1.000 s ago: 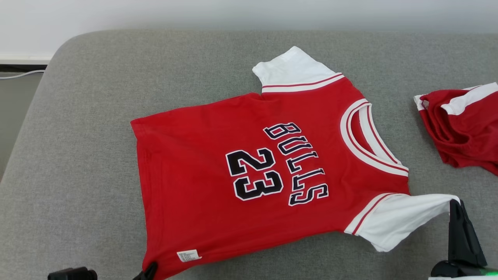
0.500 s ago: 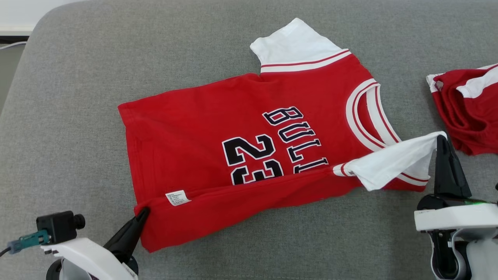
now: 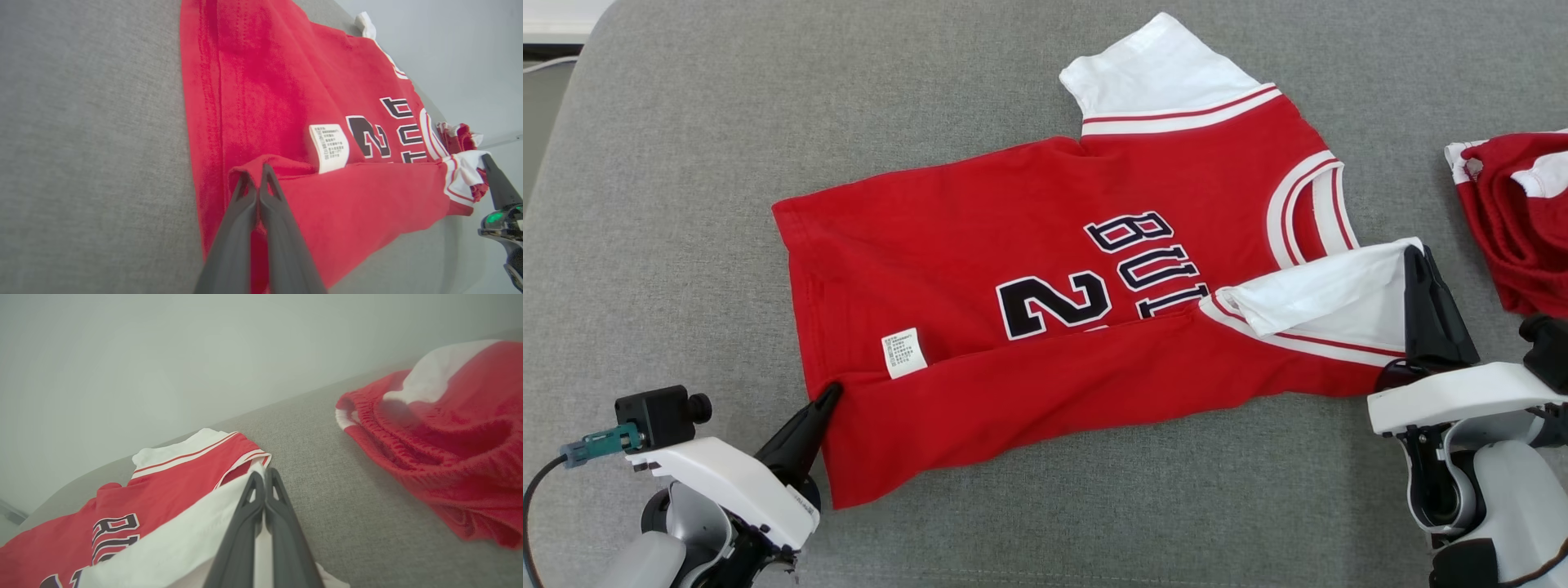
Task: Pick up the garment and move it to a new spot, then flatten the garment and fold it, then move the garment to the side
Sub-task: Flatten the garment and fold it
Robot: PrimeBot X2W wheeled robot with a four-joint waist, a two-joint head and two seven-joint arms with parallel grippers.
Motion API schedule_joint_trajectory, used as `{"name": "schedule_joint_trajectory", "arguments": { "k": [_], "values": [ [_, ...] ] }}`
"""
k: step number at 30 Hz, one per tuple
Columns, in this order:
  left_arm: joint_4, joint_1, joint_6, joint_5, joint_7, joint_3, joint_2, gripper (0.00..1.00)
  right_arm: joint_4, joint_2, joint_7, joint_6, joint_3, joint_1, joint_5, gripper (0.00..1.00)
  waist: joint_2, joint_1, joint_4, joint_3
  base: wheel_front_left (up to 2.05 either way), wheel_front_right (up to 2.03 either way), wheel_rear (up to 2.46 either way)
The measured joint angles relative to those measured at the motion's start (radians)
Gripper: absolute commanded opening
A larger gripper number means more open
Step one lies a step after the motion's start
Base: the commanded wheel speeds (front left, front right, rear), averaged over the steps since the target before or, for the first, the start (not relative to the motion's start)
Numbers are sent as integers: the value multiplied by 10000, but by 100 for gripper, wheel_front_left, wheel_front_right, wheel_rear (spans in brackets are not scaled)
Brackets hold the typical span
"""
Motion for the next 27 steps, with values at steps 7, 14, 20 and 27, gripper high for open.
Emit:
{"name": "schedule_joint_trajectory", "arguments": {
  "k": [7,14,20,27],
  "values": [
    [568,-239,-169,435,-874,33,-261,100,489,-36,0,0,314,-159,244,100,0,0,3,-135,0,0,0],
    [573,-213,50,938,-1630,69,-339,100,-167,-240,-4,0,297,14,322,100,0,0,14,-391,0,0,0],
    [-182,311,1035,1791,-2477,291,-127,100,-1448,-431,-6,0,104,749,-251,100,0,0,68,-843,0,0,0],
    [-1204,843,2151,2673,-2606,71,21,100,-2100,-491,-6,0,-100,1456,-1492,100,0,0,193,-1560,0,0,0]
  ]
}}
